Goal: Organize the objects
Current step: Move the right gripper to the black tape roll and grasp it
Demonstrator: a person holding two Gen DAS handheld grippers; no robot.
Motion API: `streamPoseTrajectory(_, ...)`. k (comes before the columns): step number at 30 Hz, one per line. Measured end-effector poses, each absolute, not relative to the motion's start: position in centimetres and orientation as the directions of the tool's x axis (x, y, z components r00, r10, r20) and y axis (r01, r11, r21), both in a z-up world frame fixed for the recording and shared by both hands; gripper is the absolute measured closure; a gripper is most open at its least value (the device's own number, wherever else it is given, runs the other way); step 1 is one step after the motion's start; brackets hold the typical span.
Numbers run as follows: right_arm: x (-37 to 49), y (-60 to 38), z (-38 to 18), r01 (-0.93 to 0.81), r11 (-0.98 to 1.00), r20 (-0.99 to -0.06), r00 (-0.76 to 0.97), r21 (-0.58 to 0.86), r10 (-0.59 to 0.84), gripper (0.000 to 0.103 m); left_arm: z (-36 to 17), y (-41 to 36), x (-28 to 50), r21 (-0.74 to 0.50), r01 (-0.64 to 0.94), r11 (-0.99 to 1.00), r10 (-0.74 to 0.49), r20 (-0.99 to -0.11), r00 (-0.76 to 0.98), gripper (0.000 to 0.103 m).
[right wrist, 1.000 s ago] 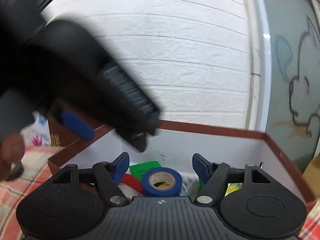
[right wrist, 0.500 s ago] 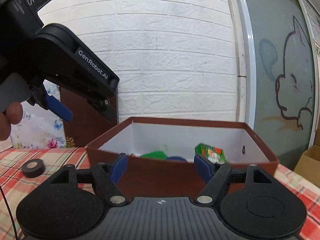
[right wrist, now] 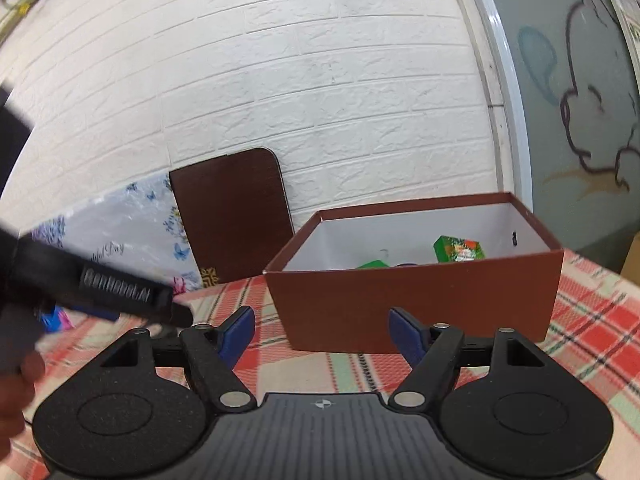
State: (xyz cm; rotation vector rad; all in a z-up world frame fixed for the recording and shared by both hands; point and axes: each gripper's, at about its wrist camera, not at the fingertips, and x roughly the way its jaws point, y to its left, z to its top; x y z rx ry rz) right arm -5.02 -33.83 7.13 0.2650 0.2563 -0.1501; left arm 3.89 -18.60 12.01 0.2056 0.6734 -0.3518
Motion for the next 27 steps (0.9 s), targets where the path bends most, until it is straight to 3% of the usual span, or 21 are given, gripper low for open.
streamPoseTrajectory(11,-5.6,-31.1,9.7,0.148,0.961,-0.248,0.965,0.234,-0.088,0.030,10.0,-13.4,4.1,0.049,0.318,0.947,-0.211,-0.653,0.728,0.015)
streamPoseTrajectory(21,-3.8,-27.1,9.2,0.106,0.982,-0.296,0.954,0.153,-0.057,0.030,8.3,-8.5,6.5,0.027,0.245,0.969,-0.165,-0.666,0.727,0.015)
streamPoseTrajectory(27,-2.1,-24.9,8.0,0.076,0.992,-0.354,0.934,0.106,-0.033,0.030,5.7,-3.3,9.2,0.068,0.141,0.988,-0.060,-0.662,0.747,0.015)
